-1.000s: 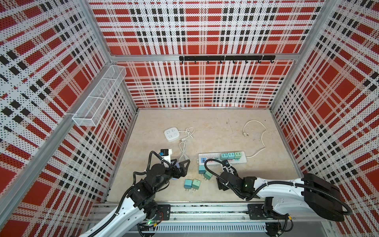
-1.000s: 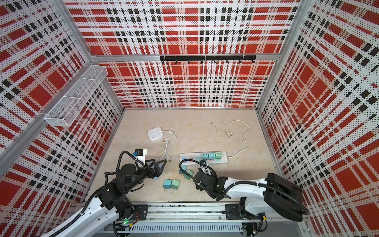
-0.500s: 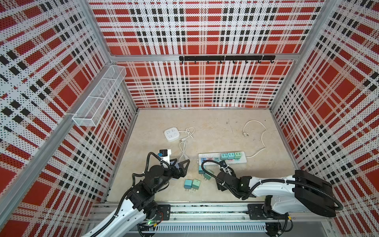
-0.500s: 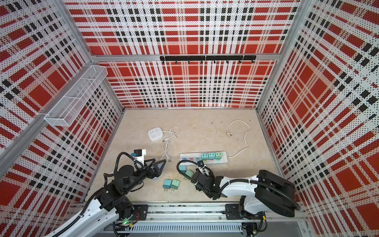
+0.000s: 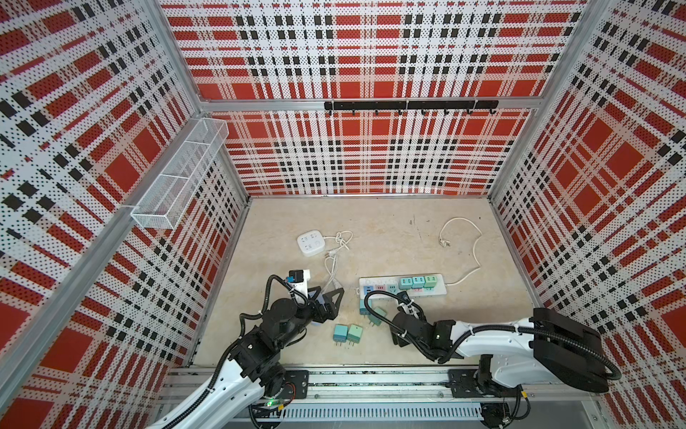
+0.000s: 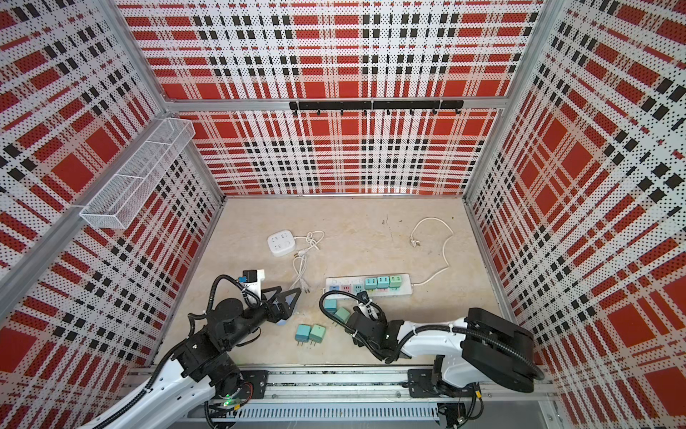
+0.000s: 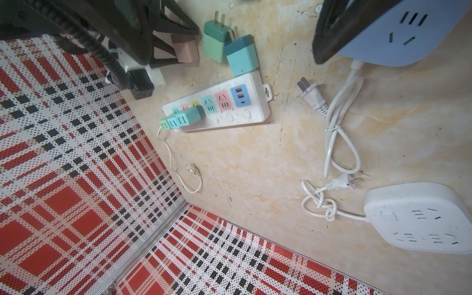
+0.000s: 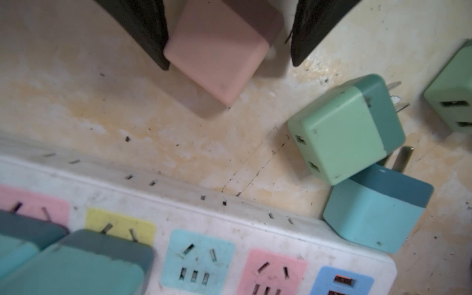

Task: Insert plugs into power strip
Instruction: Pick up the plug from the bottom-center of the table.

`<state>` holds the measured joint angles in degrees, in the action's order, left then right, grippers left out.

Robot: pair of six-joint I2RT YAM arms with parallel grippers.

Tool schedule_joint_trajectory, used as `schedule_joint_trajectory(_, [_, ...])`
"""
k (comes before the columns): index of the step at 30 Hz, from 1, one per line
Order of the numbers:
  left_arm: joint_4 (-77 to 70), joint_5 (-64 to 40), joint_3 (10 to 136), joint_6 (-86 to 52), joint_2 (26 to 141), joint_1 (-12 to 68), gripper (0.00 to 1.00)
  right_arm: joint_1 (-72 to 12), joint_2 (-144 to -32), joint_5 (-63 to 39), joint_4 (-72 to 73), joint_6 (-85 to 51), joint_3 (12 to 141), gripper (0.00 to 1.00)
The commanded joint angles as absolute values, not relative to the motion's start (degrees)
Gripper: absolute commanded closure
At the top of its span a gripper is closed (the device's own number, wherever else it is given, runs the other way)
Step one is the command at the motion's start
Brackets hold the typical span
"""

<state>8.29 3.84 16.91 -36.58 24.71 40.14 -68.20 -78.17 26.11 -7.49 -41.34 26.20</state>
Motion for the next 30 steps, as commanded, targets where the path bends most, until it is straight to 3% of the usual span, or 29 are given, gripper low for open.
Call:
schedule_joint_trajectory(1, [6.9, 4.0, 16.1, -37.0, 24.2, 39.8, 0.01, -68.8, -79.9, 27.6, -7.5, -43.1, 26.7, 0.2])
schedule_joint_trajectory(18, [6.1, 3.8, 15.3, -37.2, 24.1, 39.7, 0.0, -69.0, -70.1, 26.6, -11.8, -45.1, 22.2, 0.32])
schedule_joint_trajectory(27, [6.3, 4.0, 15.2, -37.4, 24.2, 39.7, 0.0, -69.0, -78.8, 26.7, -8.9, -43.8, 26.2, 0.35])
schedule_joint_trajectory(30, [6.3, 4.6, 15.4, -37.6, 24.4, 39.6, 0.0, -69.0, -81.7, 26.5, -8.6, -43.6, 27.7, 0.41])
